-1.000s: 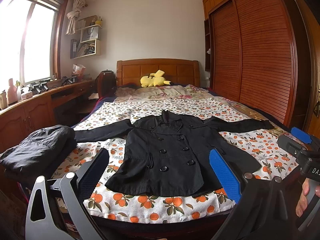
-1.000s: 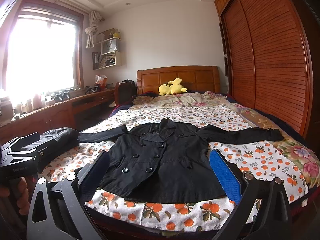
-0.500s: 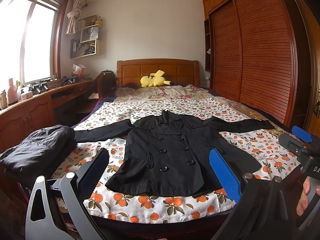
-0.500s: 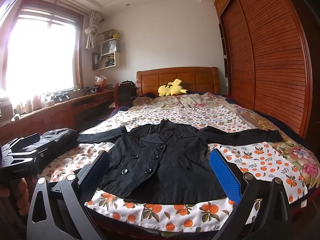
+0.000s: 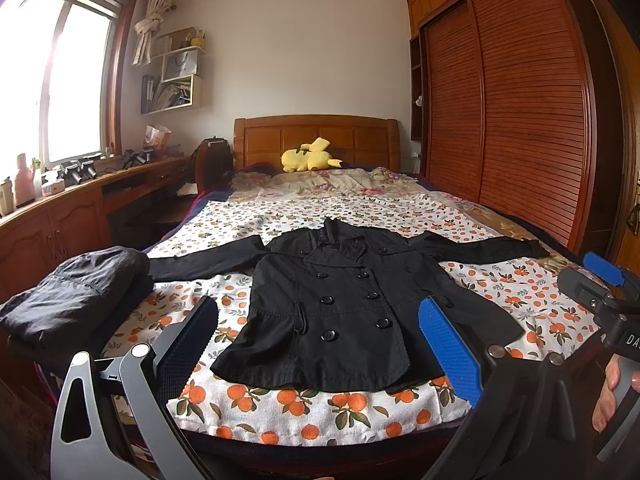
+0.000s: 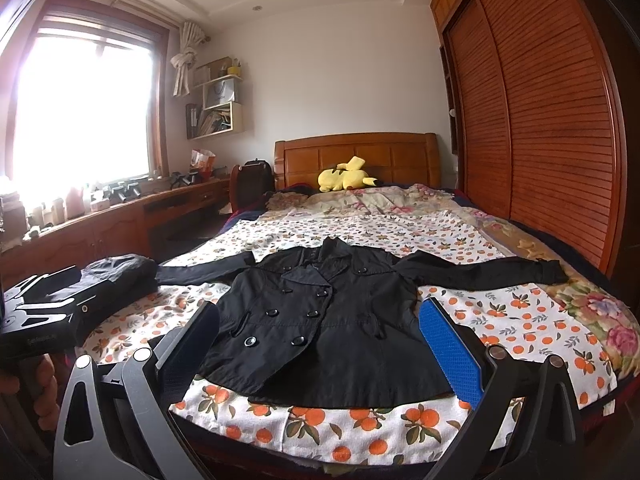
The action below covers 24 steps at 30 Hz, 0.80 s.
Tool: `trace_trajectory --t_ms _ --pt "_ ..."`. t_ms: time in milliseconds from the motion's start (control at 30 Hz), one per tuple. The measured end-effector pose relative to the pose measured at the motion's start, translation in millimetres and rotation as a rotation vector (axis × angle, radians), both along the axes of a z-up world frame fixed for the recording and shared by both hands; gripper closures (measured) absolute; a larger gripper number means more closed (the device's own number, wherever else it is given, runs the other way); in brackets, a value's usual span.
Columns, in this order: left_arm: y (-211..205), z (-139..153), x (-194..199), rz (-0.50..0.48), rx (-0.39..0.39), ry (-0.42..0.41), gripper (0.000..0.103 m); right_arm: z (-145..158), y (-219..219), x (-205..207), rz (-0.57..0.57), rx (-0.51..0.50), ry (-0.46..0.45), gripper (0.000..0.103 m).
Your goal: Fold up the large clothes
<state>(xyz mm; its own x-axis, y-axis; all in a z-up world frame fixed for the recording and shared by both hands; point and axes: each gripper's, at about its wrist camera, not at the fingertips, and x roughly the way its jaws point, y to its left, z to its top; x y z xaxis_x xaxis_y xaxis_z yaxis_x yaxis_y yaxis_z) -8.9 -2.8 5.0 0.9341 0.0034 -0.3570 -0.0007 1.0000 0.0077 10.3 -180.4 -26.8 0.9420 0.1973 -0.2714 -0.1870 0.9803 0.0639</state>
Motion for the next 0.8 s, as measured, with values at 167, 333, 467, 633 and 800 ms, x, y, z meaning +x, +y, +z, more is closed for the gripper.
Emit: trace_trajectory --t_ms 167,333,467,633,800 --pt "10 -15 15 0.035 0.012 0.031 0.002 -9 7 15 0.029 -0.009 0.024 0.006" --pt "30 -35 37 0.079 0.017 0.068 0.002 -20 16 38 0.061 -0.010 0.048 0.006" --pt "49 -49 54 0.108 0.010 0.096 0.002 -26 26 58 0.084 -0.022 0.061 0.006" --pt "74 -65 78 0.111 -0.009 0.134 0.002 -33 38 83 0.113 -0.033 0.066 0.006" --pt "95 -79 108 0.115 0.007 0.170 0.002 -40 50 116 0.154 -0.035 0.073 0.006"
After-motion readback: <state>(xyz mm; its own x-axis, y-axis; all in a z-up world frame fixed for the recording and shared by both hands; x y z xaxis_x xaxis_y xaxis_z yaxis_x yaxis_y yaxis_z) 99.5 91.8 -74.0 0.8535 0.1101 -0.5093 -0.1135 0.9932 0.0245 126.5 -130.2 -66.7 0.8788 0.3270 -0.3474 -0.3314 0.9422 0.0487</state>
